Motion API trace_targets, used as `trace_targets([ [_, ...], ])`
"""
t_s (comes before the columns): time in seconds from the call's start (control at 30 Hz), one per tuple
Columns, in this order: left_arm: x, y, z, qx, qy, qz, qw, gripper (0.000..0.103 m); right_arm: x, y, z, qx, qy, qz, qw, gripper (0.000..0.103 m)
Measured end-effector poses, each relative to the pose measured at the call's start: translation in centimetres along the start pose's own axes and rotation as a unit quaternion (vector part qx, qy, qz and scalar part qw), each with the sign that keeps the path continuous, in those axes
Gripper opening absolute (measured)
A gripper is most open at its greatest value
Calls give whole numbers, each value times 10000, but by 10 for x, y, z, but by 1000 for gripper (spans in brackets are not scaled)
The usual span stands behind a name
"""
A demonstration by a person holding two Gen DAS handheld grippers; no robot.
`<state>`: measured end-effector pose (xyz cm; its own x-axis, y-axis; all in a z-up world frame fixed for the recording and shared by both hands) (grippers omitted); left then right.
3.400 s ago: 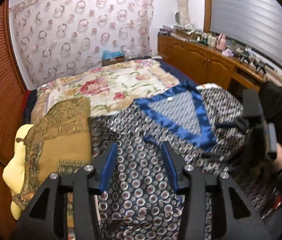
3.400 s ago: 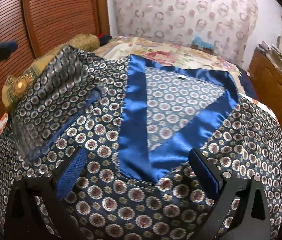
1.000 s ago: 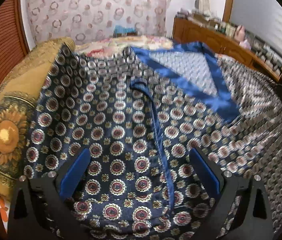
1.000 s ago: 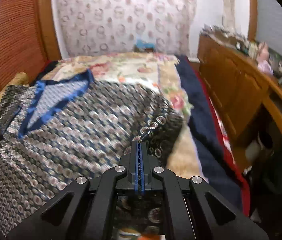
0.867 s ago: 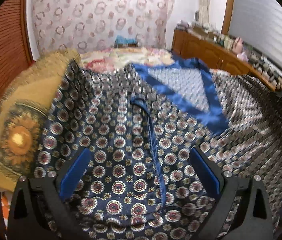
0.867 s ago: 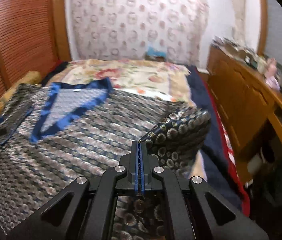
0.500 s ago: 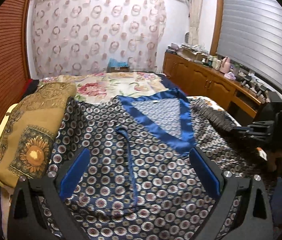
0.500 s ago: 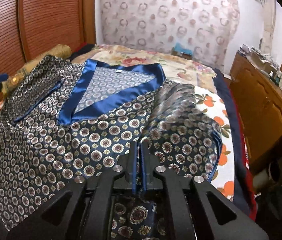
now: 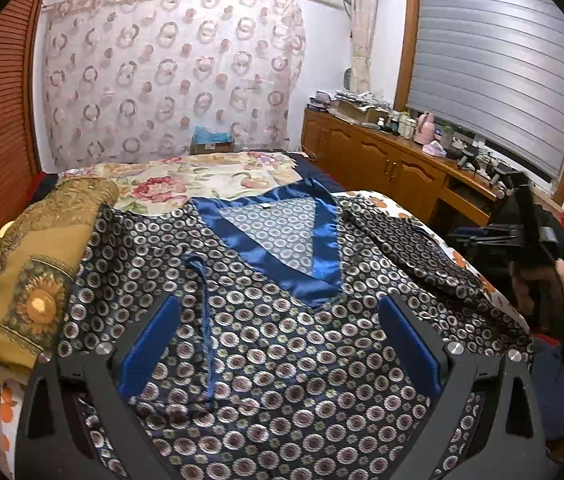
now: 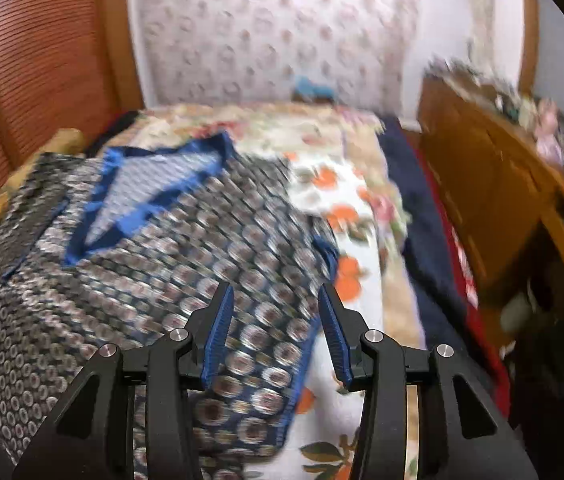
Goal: Fold small clothes
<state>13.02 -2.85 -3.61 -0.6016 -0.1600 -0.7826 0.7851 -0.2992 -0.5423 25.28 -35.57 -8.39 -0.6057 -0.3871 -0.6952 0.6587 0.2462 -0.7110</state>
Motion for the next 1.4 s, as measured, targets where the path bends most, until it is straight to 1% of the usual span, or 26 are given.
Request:
trace_targets([
  [0.1,6,-1,7,120,83,-52,9999,100,10,17,5,-18,114,-207,9997,44],
  [0.23,8,-1,13,116,135,-72,9998,100,13,34,8,47,209,-431,9988,43],
  [0.27,9,-1,13,119,131,-74,9998,100,14,34,10,104,199,-378,9990,38],
  [0.3,10,-2,13,118,121,-82,9998,100,14,36,10,128,195,-387,9990,30],
  [0.33,11,-2,12,117,110,-83,9998,100,13,36,10,174,163,-387,9990,26],
  [0.37,11,-2,11,113,96,-83,9999,100,12,36,9,129,122,-380,9991,14],
  [0.4,11,-2,9,105,80,-86,9999,100,11,36,8,21,90,-374,9993,6],
  [0.47,12,-3,6,91,34,-89,9999,100,8,36,5,22,11,-394,9992,1],
  [0.5,12,-2,5,85,20,-87,9999,100,6,34,3,-24,-3,-352,9994,1],
  [0.6,11,-5,0,57,-28,-48,10000,100,-8,20,-7,-165,-55,-39,9998,0],
  [0.7,9,-8,-7,33,-95,-10,9999,100,-29,7,-28,-403,-244,248,9986,0],
  [0.83,5,-11,-15,-35,-164,50,9998,100,-58,-5,-71,-830,-569,555,9934,0],
  [0.87,4,-12,-17,-46,-181,55,9998,100,-65,-7,-82,-978,-635,647,9911,3],
  [0.93,3,-12,-21,-77,-209,67,9997,100,-74,-8,-96,-1094,-715,725,9888,5],
  [0.97,3,-13,-22,-94,-215,78,9997,100,-78,-8,-101,-1150,-735,742,9879,16],
  [1.0,2,-13,-24,-119,-216,98,9996,100,-80,-6,-103,-1145,-754,744,9878,28],
  [1.07,0,-13,-30,-175,-211,109,9996,100,-80,-5,-103,-1113,-784,757,9878,35],
  [1.17,-6,-12,-39,-253,-189,120,9994,100,-75,6,-92,-842,-791,582,9916,39],
  [1.23,-12,-8,-47,-352,-194,121,9991,100,-68,17,-79,-666,-799,426,9937,40],
  [1.4,-29,7,-76,-601,-188,-12,9980,100,-53,51,-49,-442,-746,-12,9962,42],
])
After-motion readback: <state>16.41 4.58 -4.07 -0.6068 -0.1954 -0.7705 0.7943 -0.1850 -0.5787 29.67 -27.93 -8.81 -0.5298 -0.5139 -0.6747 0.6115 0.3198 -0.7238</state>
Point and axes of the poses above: each gripper's, at about its wrist camera, not at the fingertips, and y roughly the way its jaws point, z to its right, x to its underside, the point moved 3 cm from there along y, roughly the way its jaws point, and after that the axes turned 12 degrees about -y, right-handed, at the moved point
